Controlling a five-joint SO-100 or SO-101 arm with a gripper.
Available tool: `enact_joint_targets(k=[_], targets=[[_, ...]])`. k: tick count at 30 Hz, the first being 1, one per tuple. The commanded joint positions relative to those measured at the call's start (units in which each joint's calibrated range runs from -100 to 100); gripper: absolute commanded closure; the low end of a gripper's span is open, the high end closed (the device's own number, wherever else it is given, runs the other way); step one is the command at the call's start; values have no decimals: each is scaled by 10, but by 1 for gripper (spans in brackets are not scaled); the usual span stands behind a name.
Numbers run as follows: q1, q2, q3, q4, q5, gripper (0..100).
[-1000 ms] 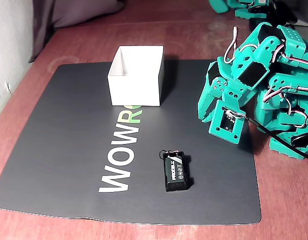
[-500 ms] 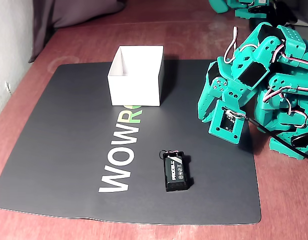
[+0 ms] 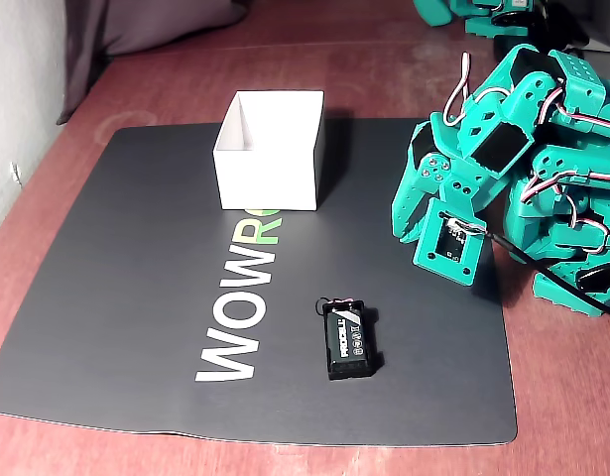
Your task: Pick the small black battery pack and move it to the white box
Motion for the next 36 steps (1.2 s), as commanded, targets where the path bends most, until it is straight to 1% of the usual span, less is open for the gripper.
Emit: enact_joint_targets(k=[1, 36], targets=[[5, -3, -3, -1, 2, 99], [-4, -3, -3, -2, 1, 99]])
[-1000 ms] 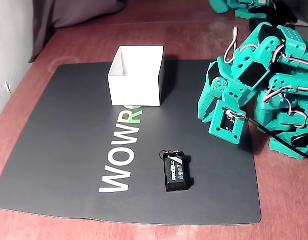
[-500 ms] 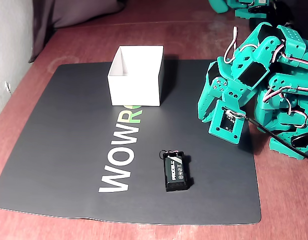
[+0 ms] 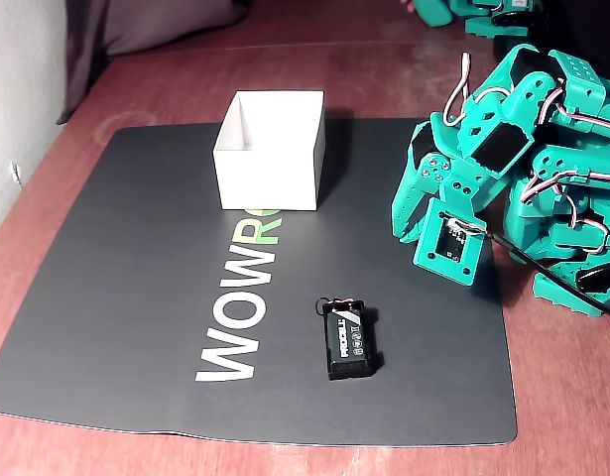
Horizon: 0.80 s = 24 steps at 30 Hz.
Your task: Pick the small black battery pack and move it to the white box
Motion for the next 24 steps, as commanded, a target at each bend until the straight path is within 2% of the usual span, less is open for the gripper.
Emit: enact_joint_targets(k=[1, 18, 24], targets=[[-4, -3, -3, -2, 1, 99], [-6, 9, -33, -8, 2, 99], [-6, 91, -83, -45, 2, 99]])
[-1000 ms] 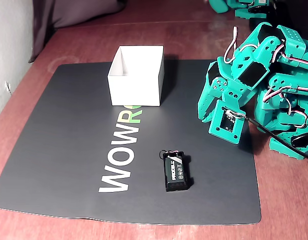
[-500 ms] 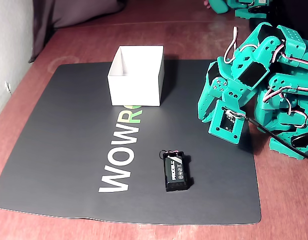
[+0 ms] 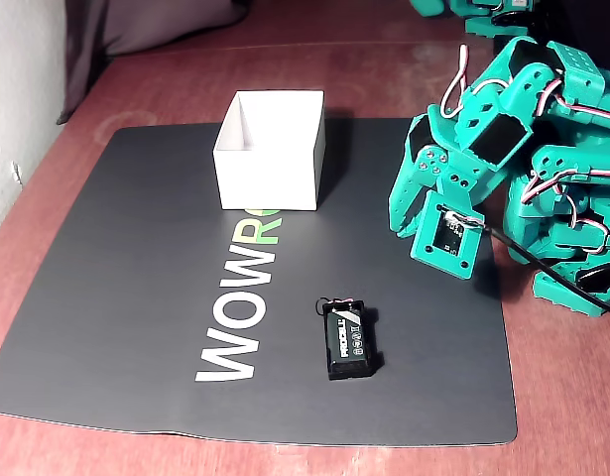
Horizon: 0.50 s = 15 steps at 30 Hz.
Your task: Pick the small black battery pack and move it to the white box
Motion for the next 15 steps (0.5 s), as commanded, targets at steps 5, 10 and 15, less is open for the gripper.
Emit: enact_joint_targets(k=[5, 10, 15], targets=[[-2, 150, -133, -72, 2, 99], [-24, 267, -240, -72, -2, 99], [-89, 352, -322, -78, 1, 99]])
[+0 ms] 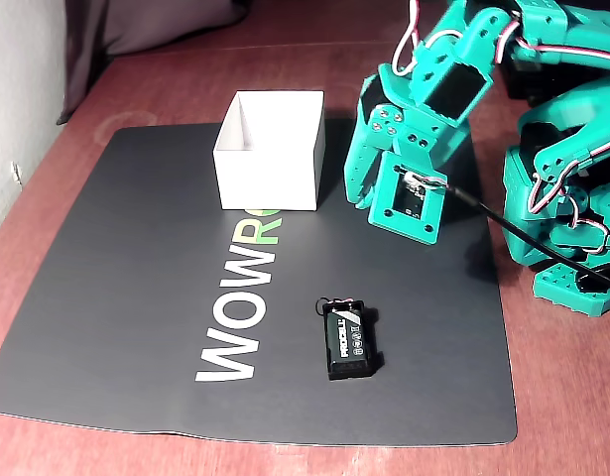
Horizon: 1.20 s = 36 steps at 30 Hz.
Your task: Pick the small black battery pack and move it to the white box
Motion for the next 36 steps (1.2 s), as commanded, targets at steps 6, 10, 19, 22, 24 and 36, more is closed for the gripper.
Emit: enact_joint_targets(k=[6, 10, 19, 22, 24, 36], targets=[[-94, 107, -117, -7, 5, 99], [-137, 129, -120, -8, 22, 99], [-245, 173, -120, -9, 22, 99], [-282, 180, -120, -9, 21, 99], [-298, 186, -119, -24, 20, 99], [-303, 255, -119, -89, -128, 99]])
